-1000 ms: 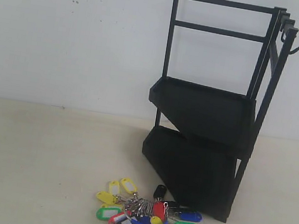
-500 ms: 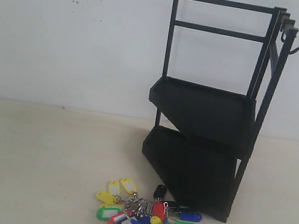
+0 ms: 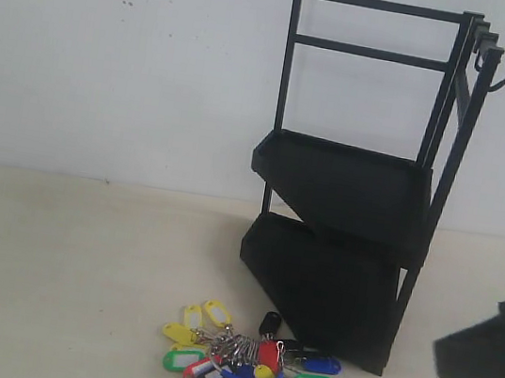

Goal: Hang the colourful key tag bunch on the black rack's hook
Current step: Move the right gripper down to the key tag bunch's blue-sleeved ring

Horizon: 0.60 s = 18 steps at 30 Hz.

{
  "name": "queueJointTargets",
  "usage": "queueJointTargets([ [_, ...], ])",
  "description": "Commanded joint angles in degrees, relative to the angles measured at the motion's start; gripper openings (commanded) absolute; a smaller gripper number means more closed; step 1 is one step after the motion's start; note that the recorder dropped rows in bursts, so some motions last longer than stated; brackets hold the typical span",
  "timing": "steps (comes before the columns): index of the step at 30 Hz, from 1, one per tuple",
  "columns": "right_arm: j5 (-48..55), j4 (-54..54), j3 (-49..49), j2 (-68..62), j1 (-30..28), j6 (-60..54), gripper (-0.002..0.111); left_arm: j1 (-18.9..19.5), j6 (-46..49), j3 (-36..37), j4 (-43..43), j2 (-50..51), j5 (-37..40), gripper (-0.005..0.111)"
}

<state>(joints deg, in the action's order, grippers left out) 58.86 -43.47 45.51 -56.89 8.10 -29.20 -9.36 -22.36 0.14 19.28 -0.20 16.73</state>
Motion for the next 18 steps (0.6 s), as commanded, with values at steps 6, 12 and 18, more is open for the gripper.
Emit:
queueJointTargets([
  [6, 11.0, -25.6, 0.5, -15.9, 1.1, -26.9, 0.000, -0.5, -0.4, -0.1, -0.1, 0.2, -0.2, 0.004],
  [12, 5.1, -24.3, 1.5, -20.2, 14.5, -27.9, 0.000, -0.5, -0.4, -0.1, -0.1, 0.2, -0.2, 0.004],
  [18, -17.5, -3.6, 5.6, -20.5, 28.7, -16.4, 0.000, -0.5, -0.4, -0.1, -0.1, 0.2, -0.2, 0.004],
])
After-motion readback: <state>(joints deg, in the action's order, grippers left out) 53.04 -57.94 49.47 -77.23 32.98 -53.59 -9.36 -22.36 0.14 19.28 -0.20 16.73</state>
